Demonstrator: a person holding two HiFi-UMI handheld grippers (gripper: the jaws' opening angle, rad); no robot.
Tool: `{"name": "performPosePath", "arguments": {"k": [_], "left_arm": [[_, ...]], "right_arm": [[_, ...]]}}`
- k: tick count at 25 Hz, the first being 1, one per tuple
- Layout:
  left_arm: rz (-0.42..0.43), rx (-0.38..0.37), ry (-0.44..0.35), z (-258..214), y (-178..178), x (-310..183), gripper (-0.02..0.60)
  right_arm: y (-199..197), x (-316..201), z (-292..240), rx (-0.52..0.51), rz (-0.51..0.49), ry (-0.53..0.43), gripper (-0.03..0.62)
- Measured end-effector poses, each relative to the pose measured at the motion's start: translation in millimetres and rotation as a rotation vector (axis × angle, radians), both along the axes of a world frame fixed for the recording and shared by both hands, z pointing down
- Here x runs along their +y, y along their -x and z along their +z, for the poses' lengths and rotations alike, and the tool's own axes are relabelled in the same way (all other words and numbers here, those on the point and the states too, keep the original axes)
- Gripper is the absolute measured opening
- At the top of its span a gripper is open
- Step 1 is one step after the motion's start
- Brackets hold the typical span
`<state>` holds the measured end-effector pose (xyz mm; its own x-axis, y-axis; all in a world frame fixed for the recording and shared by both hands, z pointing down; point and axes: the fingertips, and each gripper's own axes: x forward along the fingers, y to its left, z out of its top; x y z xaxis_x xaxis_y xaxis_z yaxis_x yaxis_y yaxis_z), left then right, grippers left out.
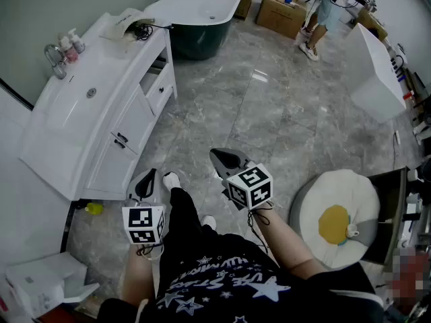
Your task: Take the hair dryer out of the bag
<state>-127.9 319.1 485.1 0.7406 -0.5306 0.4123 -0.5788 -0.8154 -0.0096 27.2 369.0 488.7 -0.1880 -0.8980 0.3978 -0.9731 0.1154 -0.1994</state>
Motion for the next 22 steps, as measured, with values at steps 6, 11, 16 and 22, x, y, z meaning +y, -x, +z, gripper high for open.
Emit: {"name": "performPosePath", "arguments": {"k": [6,11,16,22], "left_arm": [[0.000,-0.007,0.004,-2,-1,8,0.021],[0.028,-0.016,0.000,-1,-9,7,0.021],[0.048,0.015,-0.009,-8,-21,-1,0.021],[0.014,0.070,-0.030,-23,-22,-44,0.025]], "right_arm": [[-7,13,3,0.008,0.024,0.000,0.002],[-12,14,-1,-0.008,0.046,-0.014,0.002],[-13,1,-10,0.004,0.040,-0.041,0.002],[-17,-40,-25,-0.003,0.037,-0.074,0.003]]}}
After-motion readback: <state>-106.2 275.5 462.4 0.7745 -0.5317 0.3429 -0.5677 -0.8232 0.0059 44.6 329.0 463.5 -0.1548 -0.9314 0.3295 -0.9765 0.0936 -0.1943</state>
